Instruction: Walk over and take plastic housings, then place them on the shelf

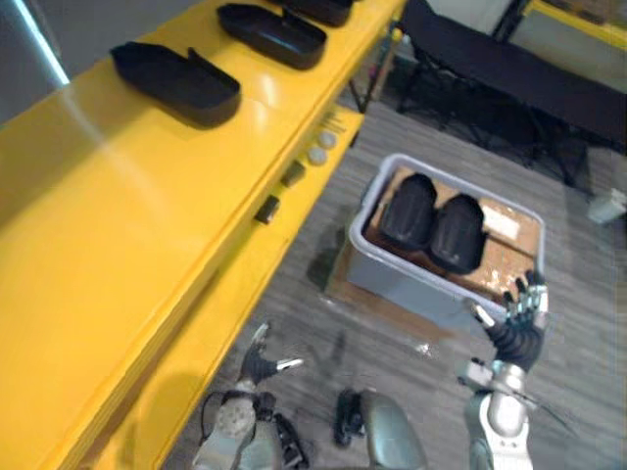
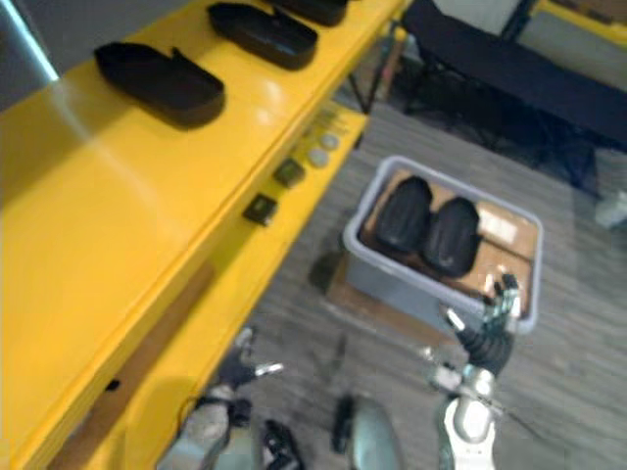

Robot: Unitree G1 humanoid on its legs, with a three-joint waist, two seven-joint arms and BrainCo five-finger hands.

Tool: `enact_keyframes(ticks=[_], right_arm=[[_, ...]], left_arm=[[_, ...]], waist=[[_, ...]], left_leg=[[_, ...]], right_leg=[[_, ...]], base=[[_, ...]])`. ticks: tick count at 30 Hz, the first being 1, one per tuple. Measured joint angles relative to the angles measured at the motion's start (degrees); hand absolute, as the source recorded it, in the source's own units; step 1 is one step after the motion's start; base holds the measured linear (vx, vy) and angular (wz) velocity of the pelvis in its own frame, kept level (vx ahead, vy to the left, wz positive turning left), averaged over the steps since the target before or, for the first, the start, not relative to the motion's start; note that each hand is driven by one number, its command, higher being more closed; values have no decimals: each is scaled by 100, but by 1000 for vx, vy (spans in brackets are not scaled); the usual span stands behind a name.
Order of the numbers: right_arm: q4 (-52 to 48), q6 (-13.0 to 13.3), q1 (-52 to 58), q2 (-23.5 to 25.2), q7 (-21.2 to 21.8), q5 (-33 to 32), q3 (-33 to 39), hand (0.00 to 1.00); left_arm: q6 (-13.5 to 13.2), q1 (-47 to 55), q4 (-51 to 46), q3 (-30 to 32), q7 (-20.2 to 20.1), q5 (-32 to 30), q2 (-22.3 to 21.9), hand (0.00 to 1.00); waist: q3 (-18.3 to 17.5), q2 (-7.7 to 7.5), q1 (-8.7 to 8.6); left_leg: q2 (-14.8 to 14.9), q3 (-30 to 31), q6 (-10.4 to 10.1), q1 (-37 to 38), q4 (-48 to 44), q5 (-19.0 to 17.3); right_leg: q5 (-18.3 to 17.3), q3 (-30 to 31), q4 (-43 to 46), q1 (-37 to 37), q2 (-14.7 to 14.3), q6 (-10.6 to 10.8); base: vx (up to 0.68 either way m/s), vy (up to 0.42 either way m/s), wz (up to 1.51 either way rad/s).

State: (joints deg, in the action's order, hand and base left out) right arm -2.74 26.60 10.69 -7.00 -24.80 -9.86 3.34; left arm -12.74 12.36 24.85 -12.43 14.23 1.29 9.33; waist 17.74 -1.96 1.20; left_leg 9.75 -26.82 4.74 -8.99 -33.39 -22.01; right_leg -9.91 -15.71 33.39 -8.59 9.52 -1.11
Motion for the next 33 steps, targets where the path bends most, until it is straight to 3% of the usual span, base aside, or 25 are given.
enact_keyframes(ticks=[2,6,7,8,10,13,15,18,20,21,22,26,29,33], right_arm=[[251,-24,-311,-25,-8,-12,26,0],[895,-44,-1203,-70,-26,-259,135,0],[1097,-46,-1455,-155,-92,-298,128,0],[1250,-51,-1610,-299,-174,-322,137,0],[1280,-107,-1521,-384,-350,-346,170,0],[1271,-281,-1347,-351,-488,-415,253,0],[1207,-283,-1493,-333,-561,-412,292,0],[1221,-331,-1942,-407,-794,-626,564,0],[1264,-357,-2018,-430,-741,-943,696,0],[1280,-362,-1924,-420,-634,-1039,803,0],[1295,-363,-1860,-415,-510,-1089,859,0],[1275,-352,-1363,-234,285,-1416,1022,0],[1261,-299,-638,176,880,-1421,1009,0],[1255,-293,-56,583,1120,-1336,611,0]], left_arm=[[-52,181,14,189,123,111,49,0],[-208,199,11,675,332,158,100,0],[-244,131,80,812,322,74,59,0],[-292,71,128,893,307,36,-39,0],[-398,153,127,902,263,-28,-165,0],[-488,262,132,991,129,-71,-268,0],[-681,411,130,995,-46,296,-285,0],[-840,397,59,762,-151,301,-190,0],[-835,325,52,565,-164,303,-191,0],[-826,271,-3,483,-170,286,-194,0],[-815,261,-61,451,-166,277,-213,0],[-773,276,-479,383,-137,265,-436,0],[-751,278,-707,483,-81,321,-442,0],[-714,358,-843,763,-97,560,-558,0]], waist=[[-31,-159,285],[47,-373,485],[97,-360,516],[229,-242,497],[324,-218,490],[334,-246,476],[292,-318,469],[298,-308,428],[310,-266,413],[310,-266,390],[309,-266,358],[275,-204,107],[41,-164,107],[-132,-120,110]], left_leg=[[-90,272,-5,-182,-115,-7],[225,227,-51,-807,-571,-30],[348,299,-137,-1004,-768,-56],[349,632,-280,-1120,-842,29],[100,1229,-450,-1091,-652,201],[123,1168,-626,-944,-298,340],[100,952,-791,-823,102,437],[83,827,-912,-944,332,594],[93,859,-748,-970,443,764],[67,859,-583,-922,532,899],[43,871,-542,-885,596,930],[-100,900,-545,-285,1031,975],[-221,923,-581,42,1420,1071],[-330,996,-588,183,1550,1091]], right_leg=[[25,106,-490,214,226,196],[633,-195,-1771,473,318,489],[507,-291,-2039,481,220,898],[612,-314,-2138,481,90,1073],[677,-287,-2199,487,43,974],[776,-227,-2348,494,-51,844],[1052,-16,-2804,451,-112,759],[1348,185,-3031,117,-171,705],[1437,285,-3102,55,-270,673],[1510,295,-3167,57,-284,701],[1511,313,-3179,71,-285,699],[1487,338,-3238,483,-253,665],[1434,317,-3233,651,-237,635],[1271,299,-3152,744,-148,656]], base=[[-136,-107,-129],[-223,-168,-81],[-268,-219,-39],[-260,-199,-28],[-182,-139,-9],[-96,-111,-19],[-59,-85,-68],[-50,-72,-63],[25,-91,-44],[104,-100,-26],[157,-95,-13],[167,-45,-4],[109,-20,8],[28,0,15]])
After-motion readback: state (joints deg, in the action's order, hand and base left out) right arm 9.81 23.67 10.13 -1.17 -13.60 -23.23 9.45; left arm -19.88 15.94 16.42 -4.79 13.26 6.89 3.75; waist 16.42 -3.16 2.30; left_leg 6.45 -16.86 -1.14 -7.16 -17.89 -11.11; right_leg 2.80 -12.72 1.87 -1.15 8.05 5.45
